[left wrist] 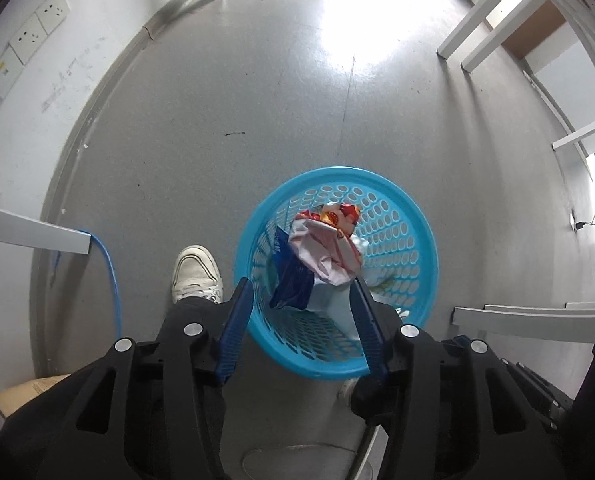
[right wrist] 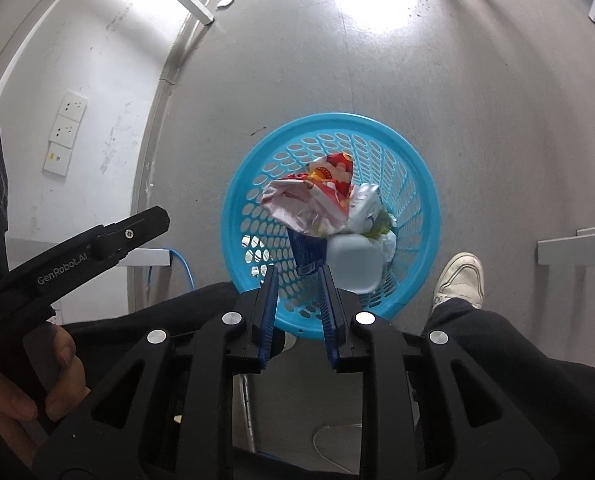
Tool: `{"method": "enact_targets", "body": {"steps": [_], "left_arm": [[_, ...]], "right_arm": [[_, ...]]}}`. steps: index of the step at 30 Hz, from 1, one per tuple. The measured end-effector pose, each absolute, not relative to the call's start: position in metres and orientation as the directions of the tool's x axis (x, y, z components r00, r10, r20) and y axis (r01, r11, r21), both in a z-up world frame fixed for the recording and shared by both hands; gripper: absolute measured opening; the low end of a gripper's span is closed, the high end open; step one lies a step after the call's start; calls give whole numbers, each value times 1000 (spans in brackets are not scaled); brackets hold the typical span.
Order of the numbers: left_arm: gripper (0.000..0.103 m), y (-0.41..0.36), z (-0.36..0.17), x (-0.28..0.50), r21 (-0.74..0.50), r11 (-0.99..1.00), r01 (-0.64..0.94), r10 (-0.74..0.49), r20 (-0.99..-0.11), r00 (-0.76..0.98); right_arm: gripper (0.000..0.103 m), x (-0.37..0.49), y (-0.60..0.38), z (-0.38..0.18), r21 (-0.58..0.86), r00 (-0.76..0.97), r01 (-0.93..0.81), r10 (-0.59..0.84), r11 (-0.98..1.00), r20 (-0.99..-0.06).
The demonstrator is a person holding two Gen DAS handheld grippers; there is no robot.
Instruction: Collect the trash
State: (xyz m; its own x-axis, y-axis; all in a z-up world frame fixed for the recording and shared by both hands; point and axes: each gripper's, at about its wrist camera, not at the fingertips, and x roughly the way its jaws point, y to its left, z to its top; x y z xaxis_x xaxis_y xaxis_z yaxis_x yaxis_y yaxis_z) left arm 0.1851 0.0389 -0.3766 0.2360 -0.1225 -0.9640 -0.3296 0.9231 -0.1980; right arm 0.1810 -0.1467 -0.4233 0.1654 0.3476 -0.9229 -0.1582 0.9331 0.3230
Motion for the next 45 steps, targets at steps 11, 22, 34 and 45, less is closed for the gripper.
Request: {"method": "enact_targets", "body": {"steps": [11, 22, 34, 45], "left_arm": [[77, 40, -314, 124, -230, 953, -197, -157, -931, 329], [97, 39, -295, 98, -268, 959, -87, -224, -912, 342], [97, 28, -299, 98, -271, 962, -32, -247, -913, 325], [97, 30, -303, 102, -262, 964, -42, -236, -921, 311]], "right_arm": [[45, 126, -164, -351, 248, 254, -296, 326, 922, -910], [94, 101, -175, -310, 165, 322, -386, 301, 908, -898], [94, 109, -176, -314, 220, 272, -392, 341, 893, -900], [94, 111, -174, -320, 236, 257, -388, 351, 891, -901]]}}
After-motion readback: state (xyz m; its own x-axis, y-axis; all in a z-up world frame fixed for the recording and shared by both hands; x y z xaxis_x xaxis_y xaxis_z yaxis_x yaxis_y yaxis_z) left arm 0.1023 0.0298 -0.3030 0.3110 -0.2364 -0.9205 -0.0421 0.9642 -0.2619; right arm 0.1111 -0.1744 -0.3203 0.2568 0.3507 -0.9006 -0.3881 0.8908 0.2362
